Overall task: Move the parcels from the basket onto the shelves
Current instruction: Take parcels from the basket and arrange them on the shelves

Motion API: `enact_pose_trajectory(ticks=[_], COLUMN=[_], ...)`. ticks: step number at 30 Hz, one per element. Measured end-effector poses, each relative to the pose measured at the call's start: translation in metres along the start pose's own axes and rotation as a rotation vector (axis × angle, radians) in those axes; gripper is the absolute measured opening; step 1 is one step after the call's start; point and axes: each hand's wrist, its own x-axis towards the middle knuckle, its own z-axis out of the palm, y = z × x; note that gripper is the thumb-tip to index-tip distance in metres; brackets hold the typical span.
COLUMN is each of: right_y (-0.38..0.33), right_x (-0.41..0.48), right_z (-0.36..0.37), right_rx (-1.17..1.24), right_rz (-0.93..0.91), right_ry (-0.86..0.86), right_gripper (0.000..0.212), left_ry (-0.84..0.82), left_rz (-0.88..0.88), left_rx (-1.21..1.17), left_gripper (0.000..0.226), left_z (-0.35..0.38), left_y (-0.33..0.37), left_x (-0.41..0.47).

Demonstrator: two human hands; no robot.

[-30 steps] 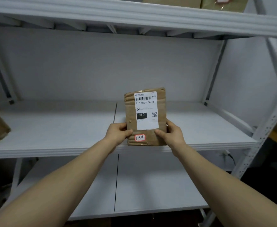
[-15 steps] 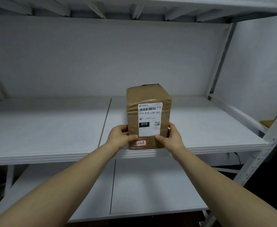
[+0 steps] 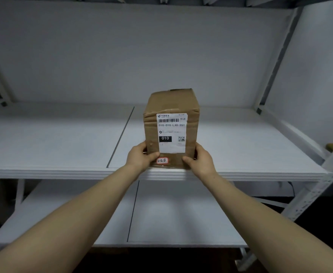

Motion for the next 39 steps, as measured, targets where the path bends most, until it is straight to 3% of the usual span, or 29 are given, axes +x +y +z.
enact_pose_trajectory(ticks=[6, 21, 24, 26, 28, 32, 39], right_y=[0.003, 0.012, 0.014, 0.013, 0.011, 0.005, -0.032], right_x=[0.003, 0.018, -0.001, -0.023, -0.042, -0.058, -0.099], right_z=[0.0, 0.005, 0.014, 0.025, 0.037, 0.072, 0.18], right_rx=[-0.061, -0.037, 0.022, 0.073, 0.099, 0.119, 0.203], right_rz=[0.0, 0.095, 0.132, 0.083, 0.006, -0.092, -0.189], right_ry=[-0.004, -0.009, 0.162, 0.329, 0.381, 0.214, -0.317], right_gripper=[0.049, 0.06, 0.067, 0.054, 0.043, 0.033, 0.031], left_ry=[-0.013, -0.031, -0.039, -0.002, 0.048, 0.149, 0.288], left_rz=[-0.005, -0.024, -0.06, -0.1, -0.122, -0.185, -0.446], left_rx=[0.076, 0.15, 0.126, 0.147, 0.188, 0.204, 0.423], left_gripper=[0.05, 0.04, 0.062, 0.07, 0.066, 0.056, 0.055], left_z=[0.004, 0.011, 0.009, 0.003, -0.007, -0.041, -0.137], left_y=[-0.005, -0.009, -0.013, -0.016, -0.019, -0.035, -0.099], left_x=[0.004, 0.018, 0.014, 0.006, -0.004, -0.037, -0.14])
